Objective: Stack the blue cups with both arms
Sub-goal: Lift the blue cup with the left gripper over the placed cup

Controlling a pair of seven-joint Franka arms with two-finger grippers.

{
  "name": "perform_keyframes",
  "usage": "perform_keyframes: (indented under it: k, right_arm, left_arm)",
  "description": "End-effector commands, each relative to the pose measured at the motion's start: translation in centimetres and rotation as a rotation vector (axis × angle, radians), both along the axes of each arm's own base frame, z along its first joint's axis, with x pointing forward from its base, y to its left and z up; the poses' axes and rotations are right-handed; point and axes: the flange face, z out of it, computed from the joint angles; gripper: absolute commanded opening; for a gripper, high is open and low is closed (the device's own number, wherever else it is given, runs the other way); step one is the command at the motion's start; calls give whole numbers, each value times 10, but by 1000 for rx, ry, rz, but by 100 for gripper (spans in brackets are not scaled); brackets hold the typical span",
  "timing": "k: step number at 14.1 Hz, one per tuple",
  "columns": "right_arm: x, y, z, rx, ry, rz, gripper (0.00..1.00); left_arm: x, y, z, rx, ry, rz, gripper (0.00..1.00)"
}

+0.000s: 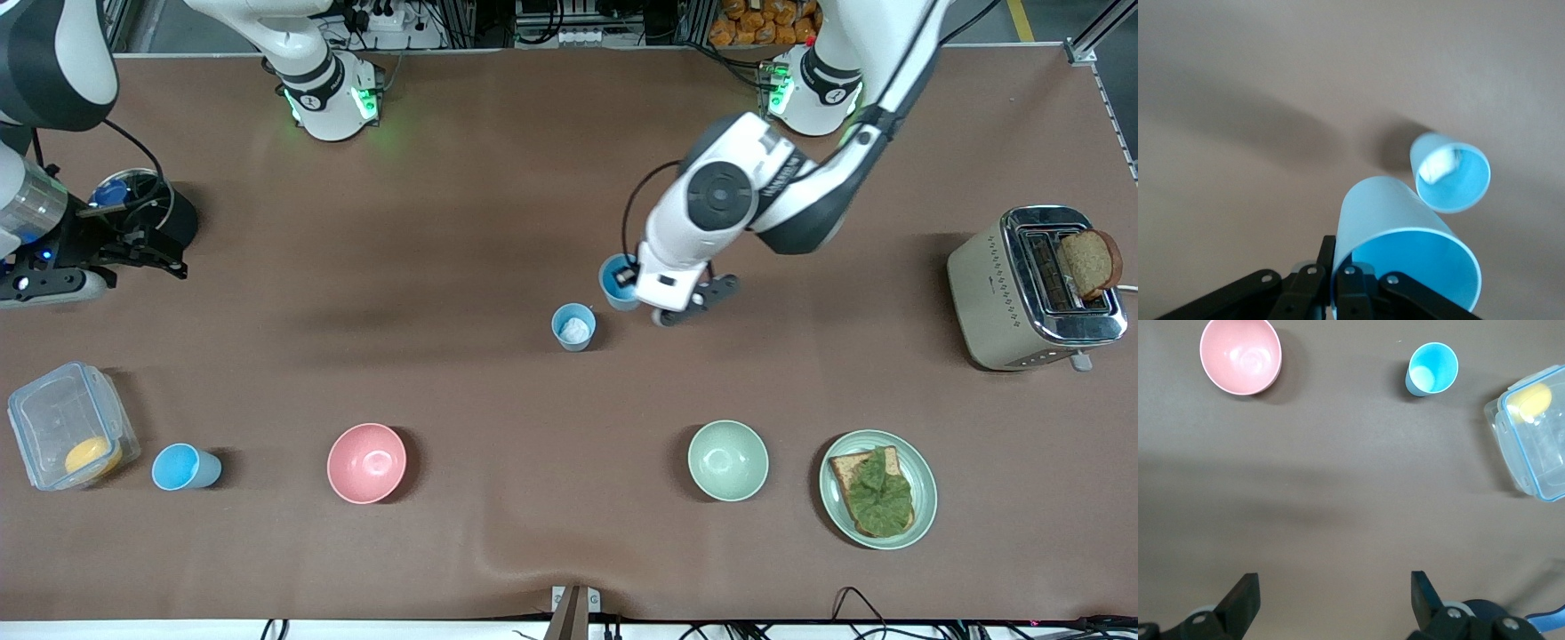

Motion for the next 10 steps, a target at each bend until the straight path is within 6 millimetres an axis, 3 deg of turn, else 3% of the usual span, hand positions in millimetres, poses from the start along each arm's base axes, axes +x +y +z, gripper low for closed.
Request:
perform_keyframes:
  k: [1,3,4,10]
  right_arm:
    - [-2,-13,12,15,-21,10,100]
    - [2,-8,27,11,-50,12,100]
    - [1,-8,26,14,-39,-11,100]
    - [-2,-9,22,16,-5,-71,100]
  left_arm:
    - [5,-23,-18,-31,-8,7,0]
    - [-8,-41,-21,-43,-13,-19,0]
    - [-14,-48,-23,-44,-15,-32,0]
    - [0,-50,-36,-64,-47,-1,0]
